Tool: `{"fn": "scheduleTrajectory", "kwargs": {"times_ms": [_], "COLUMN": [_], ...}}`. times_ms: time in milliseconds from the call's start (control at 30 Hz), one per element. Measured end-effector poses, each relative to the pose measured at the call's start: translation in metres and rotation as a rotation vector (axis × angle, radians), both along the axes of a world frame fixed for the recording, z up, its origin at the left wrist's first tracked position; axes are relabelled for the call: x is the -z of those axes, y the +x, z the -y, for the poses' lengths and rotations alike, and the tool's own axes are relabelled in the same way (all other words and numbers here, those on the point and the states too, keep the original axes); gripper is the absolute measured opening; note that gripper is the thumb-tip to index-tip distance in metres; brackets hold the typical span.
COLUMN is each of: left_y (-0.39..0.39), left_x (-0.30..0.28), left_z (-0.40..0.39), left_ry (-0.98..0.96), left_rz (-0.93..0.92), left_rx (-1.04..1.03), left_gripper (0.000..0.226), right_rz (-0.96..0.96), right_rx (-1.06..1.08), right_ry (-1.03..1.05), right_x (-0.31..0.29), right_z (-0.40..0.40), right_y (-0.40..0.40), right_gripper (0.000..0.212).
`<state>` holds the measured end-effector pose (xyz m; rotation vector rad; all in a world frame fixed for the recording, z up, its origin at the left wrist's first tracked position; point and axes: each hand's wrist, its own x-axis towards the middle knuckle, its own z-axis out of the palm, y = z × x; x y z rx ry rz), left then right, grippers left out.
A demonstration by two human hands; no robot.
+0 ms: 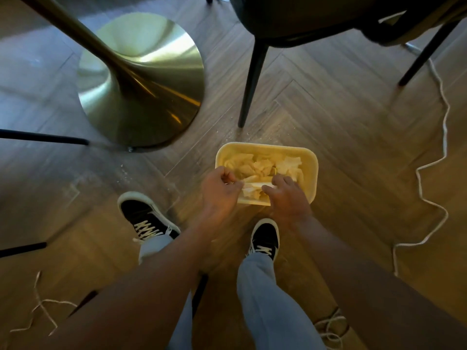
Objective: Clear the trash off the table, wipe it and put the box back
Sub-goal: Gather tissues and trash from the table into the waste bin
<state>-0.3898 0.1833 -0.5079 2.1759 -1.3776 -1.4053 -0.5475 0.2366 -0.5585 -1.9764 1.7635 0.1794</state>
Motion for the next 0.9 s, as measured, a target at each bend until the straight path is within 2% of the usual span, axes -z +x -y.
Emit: {"fn": "scheduleTrajectory", "kwargs": {"times_ms": [133,233,333,667,900], "left_y": [0.006,0.009,0.012,0.014,0.019], "left_x": [-0.002,-0.014,-0.037,-0.163,-0.264], "left_z": [-0.006,-0.01,-0.012,-0.02,-0.031], "left_ry": [0.004,0.007,0.0,-0.021,-0.116], "left_rz": [-0.059,-0.108,-0.147,-0.171,-0.192], "left_rx": [-0.017,-0.017,-0.011,0.03,0.054], "left_gripper": [0.014,0.013,0.014,0.016,0.014], "right_rz": [-0.224,-0.199,-0.111,0.225,0.331], "right_rx": [-0.051,0.007,0.112,0.337,0.305], "right_ry": [0.07,0.197,0.258,0.17,0.05], "right_x": [0.009,0.011,-0.009,-0.169,-0.287], "right_z": [-0.001,0.001,0.005,0.014,0.028], "right_y": [0.004,0.002,-0.001,0.012,0.019], "right_gripper": [0.012,0.031,0.039,0.039,0.04]}}
